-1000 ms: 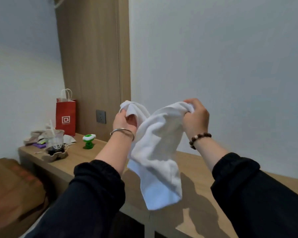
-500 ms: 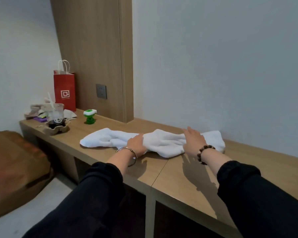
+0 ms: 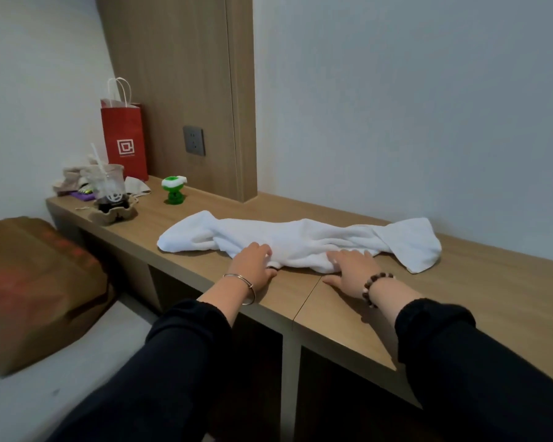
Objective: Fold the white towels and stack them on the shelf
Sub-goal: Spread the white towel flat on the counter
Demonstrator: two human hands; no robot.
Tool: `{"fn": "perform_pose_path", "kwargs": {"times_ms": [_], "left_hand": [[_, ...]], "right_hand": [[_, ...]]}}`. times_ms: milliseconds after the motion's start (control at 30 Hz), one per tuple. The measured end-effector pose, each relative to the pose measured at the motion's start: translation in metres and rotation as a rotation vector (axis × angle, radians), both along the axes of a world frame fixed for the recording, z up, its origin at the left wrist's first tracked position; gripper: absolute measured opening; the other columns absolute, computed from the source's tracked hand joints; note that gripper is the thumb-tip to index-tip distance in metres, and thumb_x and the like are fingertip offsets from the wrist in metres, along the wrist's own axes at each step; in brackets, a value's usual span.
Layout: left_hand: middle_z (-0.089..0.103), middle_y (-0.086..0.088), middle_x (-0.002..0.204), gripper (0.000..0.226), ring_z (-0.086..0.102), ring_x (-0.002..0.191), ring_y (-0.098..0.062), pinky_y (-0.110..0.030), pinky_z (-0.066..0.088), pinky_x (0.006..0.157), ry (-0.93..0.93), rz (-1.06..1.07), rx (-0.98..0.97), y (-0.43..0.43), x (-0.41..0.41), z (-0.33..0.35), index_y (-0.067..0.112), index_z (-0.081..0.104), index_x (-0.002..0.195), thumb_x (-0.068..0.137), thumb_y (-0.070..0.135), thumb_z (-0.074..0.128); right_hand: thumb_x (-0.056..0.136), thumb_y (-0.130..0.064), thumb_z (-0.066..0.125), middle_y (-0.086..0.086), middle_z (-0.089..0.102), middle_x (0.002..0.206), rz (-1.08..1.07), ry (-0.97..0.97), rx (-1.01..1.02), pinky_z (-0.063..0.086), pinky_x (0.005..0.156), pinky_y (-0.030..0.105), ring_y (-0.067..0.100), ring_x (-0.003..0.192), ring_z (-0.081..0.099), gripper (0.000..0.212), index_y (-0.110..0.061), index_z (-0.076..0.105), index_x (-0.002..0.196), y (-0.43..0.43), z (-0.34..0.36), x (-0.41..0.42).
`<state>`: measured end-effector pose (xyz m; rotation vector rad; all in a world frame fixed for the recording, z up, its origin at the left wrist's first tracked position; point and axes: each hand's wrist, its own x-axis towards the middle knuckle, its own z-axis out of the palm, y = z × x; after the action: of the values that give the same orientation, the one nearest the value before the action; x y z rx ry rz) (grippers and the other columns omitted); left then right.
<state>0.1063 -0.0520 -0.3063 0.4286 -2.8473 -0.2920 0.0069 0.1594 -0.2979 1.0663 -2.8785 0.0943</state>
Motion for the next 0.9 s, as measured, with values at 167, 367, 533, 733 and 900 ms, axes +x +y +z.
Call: {"fn": "perform_pose_path", "kwargs": {"times_ms": [167, 367, 533, 733, 900], "left_hand": [[0.051, -0.006, 0.115, 0.031, 0.057, 0.097, -0.029, -0.035, 0.044, 0.08, 0.007, -0.045, -0.042, 0.003, 0.009, 0.002, 0.019, 0.053, 0.117, 0.086, 0.014, 0.054], [0.067, -0.003, 0.103, 0.039, 0.06, 0.096, -0.025, -0.026, 0.045, 0.078, 0.276, 0.005, 0.195, -0.007, 0.039, -0.004, 0.018, 0.063, 0.111, 0.08, -0.002, 0.052], [0.065, -0.013, 0.076, 0.023, 0.062, 0.076, -0.031, -0.033, 0.047, 0.065, 0.755, -0.077, -0.018, -0.009, 0.053, 0.038, 0.0, 0.065, 0.078, 0.068, -0.018, 0.054], [0.061, -0.002, 0.081, 0.021, 0.054, 0.078, -0.014, -0.014, 0.041, 0.067, 1.072, 0.056, 0.353, 0.008, 0.036, 0.1, 0.009, 0.063, 0.082, 0.081, -0.006, 0.047], [0.065, -0.003, 0.093, 0.024, 0.054, 0.086, -0.015, -0.018, 0.038, 0.068, 0.64, 0.009, 0.453, 0.026, 0.021, 0.098, 0.007, 0.068, 0.095, 0.09, 0.002, 0.044]], "right_hand": [[0.096, -0.025, 0.04, 0.004, 0.063, 0.112, -0.011, 0.129, -0.05, 0.04, 0.083, 0.031, 0.026, 0.102, 0.057, 0.025, -0.021, 0.056, 0.115, 0.0, 0.001, 0.013], [0.089, -0.007, 0.044, 0.011, 0.057, 0.105, -0.128, 0.029, -0.273, 0.045, 0.08, 0.033, 0.029, 0.095, 0.056, 0.013, -0.012, 0.056, 0.091, 0.027, 0.003, 0.009], [0.085, -0.003, 0.044, 0.017, 0.06, 0.088, -0.309, 0.088, -0.466, 0.036, 0.068, 0.032, 0.037, 0.088, 0.058, 0.014, -0.013, 0.046, 0.075, 0.039, 0.052, -0.002], [0.083, 0.0, 0.05, 0.021, 0.055, 0.105, -0.376, 0.57, -0.925, 0.033, 0.083, 0.039, 0.037, 0.103, 0.048, 0.024, -0.003, 0.063, 0.102, 0.03, 0.101, 0.001], [0.091, -0.042, 0.053, -0.003, 0.059, 0.075, 0.028, -0.047, -0.751, 0.04, 0.061, 0.031, 0.02, 0.073, 0.06, 0.029, -0.024, 0.051, 0.113, 0.004, 0.067, 0.033]]}}
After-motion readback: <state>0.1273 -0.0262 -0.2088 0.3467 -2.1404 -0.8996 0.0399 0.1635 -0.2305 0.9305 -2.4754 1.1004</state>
